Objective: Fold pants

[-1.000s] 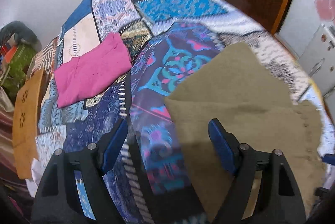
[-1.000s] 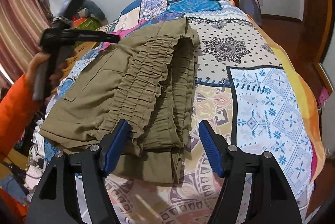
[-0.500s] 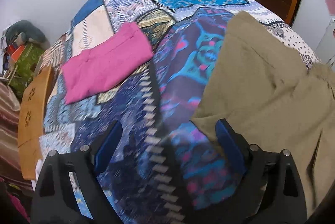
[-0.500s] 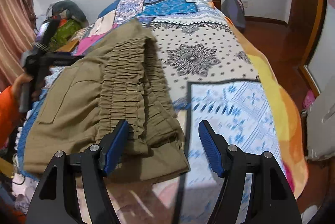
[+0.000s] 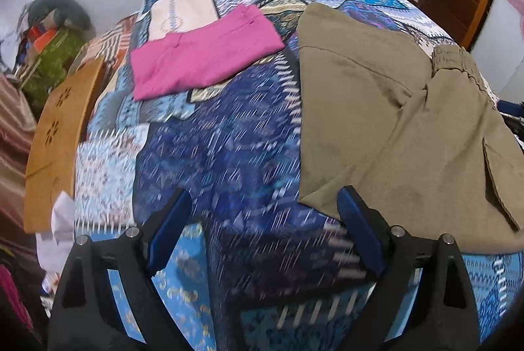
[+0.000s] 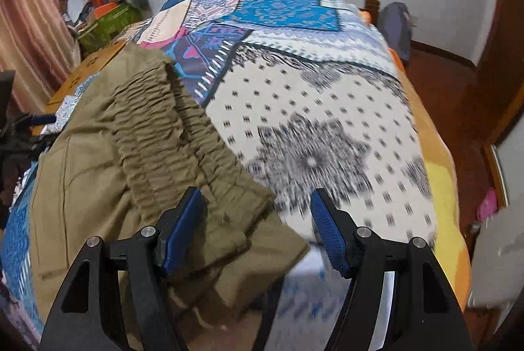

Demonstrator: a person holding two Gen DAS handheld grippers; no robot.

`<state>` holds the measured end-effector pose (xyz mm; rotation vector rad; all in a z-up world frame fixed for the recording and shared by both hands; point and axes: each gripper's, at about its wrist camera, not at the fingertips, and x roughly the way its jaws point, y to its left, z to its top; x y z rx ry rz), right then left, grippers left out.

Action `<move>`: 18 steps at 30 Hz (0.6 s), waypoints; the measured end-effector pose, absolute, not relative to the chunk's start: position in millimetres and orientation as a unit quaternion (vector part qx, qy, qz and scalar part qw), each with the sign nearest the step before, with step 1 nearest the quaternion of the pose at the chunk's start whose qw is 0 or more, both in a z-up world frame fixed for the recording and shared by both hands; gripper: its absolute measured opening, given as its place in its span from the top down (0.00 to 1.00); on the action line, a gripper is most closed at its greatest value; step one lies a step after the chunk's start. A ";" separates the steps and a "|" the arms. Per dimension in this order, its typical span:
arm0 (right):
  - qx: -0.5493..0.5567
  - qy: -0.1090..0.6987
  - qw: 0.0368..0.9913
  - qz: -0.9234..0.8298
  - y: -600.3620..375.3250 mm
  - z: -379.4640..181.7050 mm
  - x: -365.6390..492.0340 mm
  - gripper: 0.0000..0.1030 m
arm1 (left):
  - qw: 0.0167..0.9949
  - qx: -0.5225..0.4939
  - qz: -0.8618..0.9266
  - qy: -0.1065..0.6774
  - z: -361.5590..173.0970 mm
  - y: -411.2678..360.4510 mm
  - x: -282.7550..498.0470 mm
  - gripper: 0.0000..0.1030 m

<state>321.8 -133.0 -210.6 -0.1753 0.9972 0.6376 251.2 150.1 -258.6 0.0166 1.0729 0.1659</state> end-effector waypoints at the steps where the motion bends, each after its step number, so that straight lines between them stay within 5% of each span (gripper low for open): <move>1: -0.088 0.470 0.825 0.300 -128.6 -212.1 326.7 0.38 | 0.856 0.005 0.084 0.509 -258.4 151.4 247.3 0.10; 5: -0.076 0.489 0.812 0.310 -121.0 -214.3 340.0 0.43 | 0.858 0.011 0.100 0.504 -258.0 155.4 233.7 0.12; 8: -0.064 0.484 0.820 0.300 -129.8 -201.9 336.0 0.43 | 0.860 0.035 0.101 0.498 -250.8 152.7 228.2 0.23; 18: -0.050 0.441 0.845 0.298 -150.9 -146.8 258.8 0.42 | 0.893 0.001 0.048 0.448 -208.2 151.7 258.5 0.24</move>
